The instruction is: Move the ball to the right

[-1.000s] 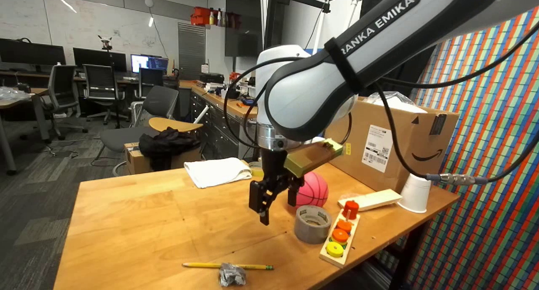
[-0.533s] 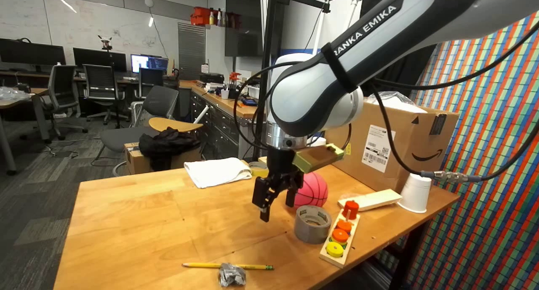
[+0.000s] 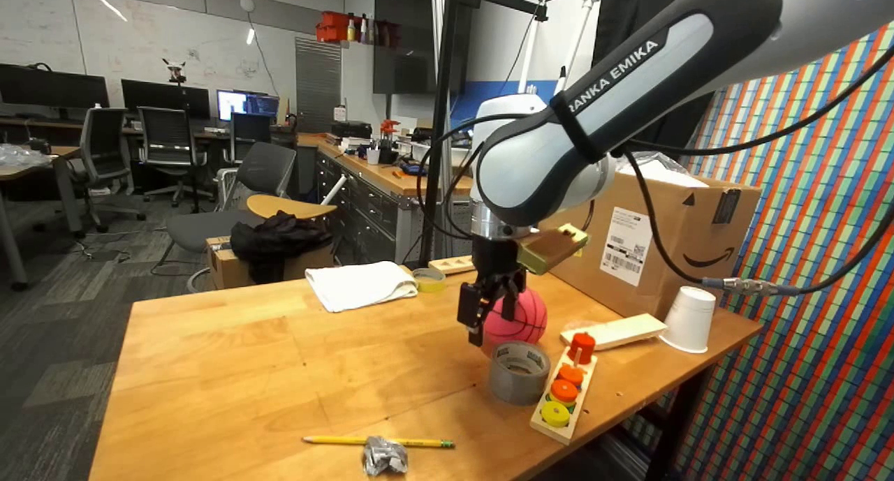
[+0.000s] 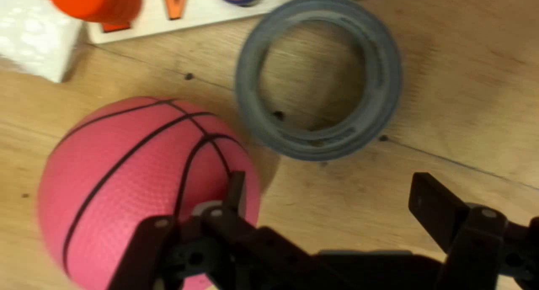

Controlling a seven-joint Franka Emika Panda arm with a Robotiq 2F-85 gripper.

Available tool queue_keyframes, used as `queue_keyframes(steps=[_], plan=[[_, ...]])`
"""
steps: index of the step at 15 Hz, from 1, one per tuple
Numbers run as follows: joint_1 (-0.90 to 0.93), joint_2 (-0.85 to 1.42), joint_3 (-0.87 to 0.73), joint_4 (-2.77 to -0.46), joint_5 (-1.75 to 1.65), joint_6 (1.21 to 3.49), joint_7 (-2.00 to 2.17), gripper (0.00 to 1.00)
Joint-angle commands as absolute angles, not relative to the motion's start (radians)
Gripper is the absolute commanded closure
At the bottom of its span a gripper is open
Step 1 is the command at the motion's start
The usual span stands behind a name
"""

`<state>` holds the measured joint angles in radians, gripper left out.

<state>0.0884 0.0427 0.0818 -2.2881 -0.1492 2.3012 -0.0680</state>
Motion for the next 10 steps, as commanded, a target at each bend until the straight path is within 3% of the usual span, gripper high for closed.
queue_keyframes(steps=[1,6,10], plan=[[0.083,-0.125,0.069,-2.353,-0.368,2.269,0.047,0.0],[0.081,-0.338,0.163,-2.461,-0.526,2.286,0.319,0.0],[0.117,-0.414,0.256,-2.515,-0.448,2.248,0.389,0.0]])
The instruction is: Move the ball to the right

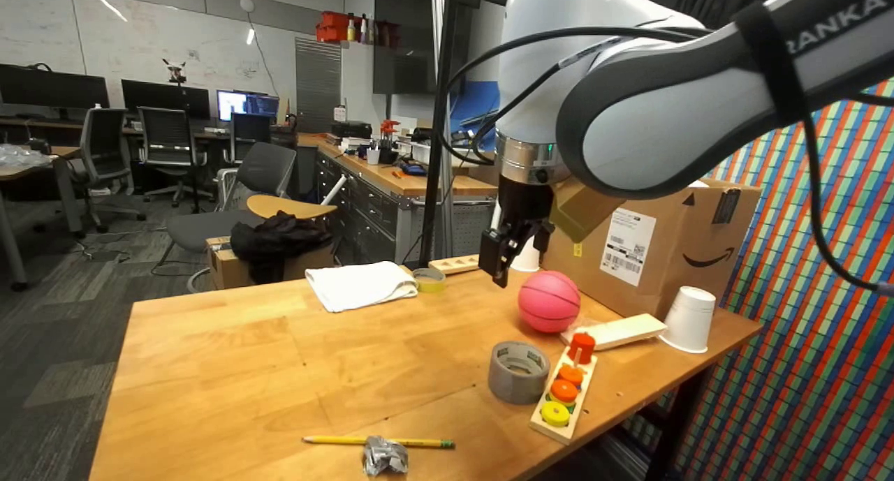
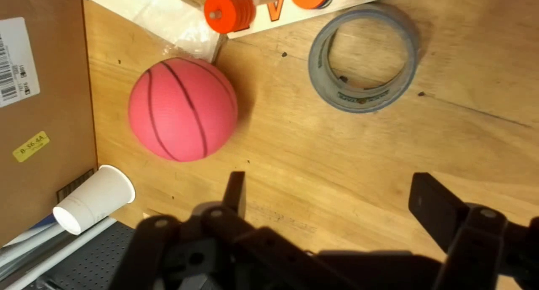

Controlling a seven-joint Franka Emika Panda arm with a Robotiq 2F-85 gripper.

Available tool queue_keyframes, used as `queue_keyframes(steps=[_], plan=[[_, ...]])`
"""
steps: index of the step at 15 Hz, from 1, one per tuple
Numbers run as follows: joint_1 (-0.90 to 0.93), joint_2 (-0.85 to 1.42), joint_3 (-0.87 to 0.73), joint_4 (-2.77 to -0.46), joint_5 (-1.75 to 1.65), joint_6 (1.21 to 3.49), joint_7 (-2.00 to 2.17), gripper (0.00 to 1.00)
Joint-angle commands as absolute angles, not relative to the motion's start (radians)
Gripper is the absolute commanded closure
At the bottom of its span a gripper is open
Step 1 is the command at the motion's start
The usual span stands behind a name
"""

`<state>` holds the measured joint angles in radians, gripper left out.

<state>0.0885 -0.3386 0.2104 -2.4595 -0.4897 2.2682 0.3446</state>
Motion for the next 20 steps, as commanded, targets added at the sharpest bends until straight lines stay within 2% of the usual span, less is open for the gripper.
queue_keyframes(steps=[1,14,20], plan=[[0.131,-0.417,0.27,-2.523,-0.424,2.25,0.391,0.0],[0.229,-0.331,0.244,-2.527,-0.053,2.284,0.191,0.0],[0.21,-0.328,0.261,-2.534,-0.077,2.272,0.213,0.0]])
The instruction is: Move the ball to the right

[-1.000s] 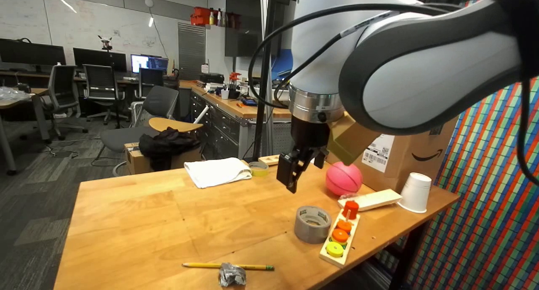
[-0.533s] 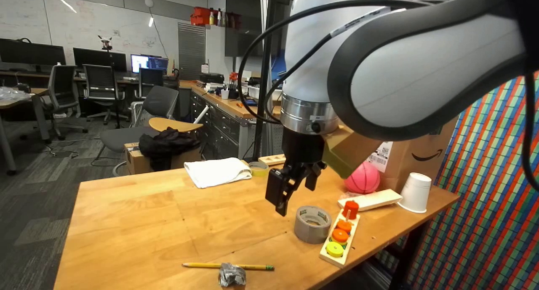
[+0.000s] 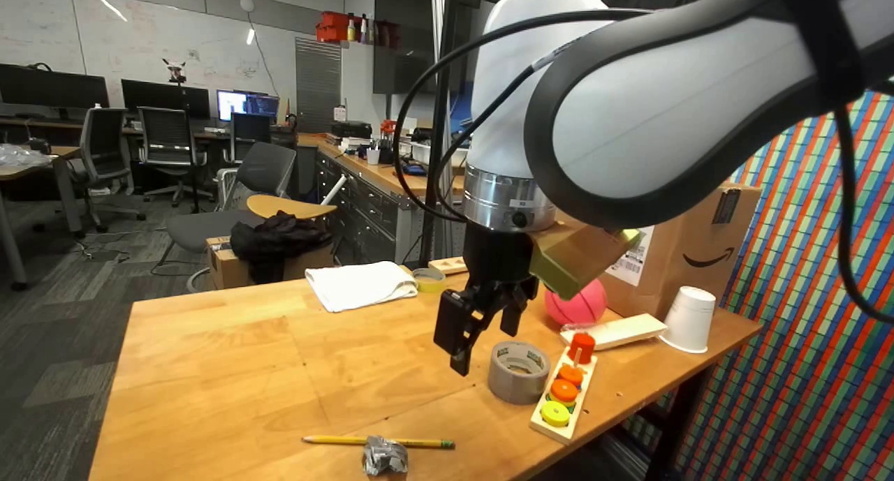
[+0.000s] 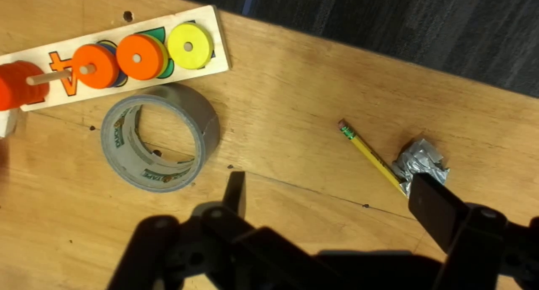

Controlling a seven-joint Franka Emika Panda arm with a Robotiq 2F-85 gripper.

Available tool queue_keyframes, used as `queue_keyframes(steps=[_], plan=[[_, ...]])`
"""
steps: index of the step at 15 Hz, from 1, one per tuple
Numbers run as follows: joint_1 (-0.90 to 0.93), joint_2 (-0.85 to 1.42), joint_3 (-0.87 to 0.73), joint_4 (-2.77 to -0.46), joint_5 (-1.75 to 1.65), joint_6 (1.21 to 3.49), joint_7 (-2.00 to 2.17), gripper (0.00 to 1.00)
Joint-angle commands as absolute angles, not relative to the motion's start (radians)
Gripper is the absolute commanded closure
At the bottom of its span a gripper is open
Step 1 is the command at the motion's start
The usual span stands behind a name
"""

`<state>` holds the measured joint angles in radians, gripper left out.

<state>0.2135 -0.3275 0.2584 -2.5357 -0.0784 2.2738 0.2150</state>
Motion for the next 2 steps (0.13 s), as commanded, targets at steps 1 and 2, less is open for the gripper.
queue_keyframes(steps=[1,2], plan=[[0.211,-0.328,0.261,-2.534,-0.076,2.272,0.213,0.0],[0.211,-0.328,0.261,-2.534,-0.075,2.272,0.213,0.0]])
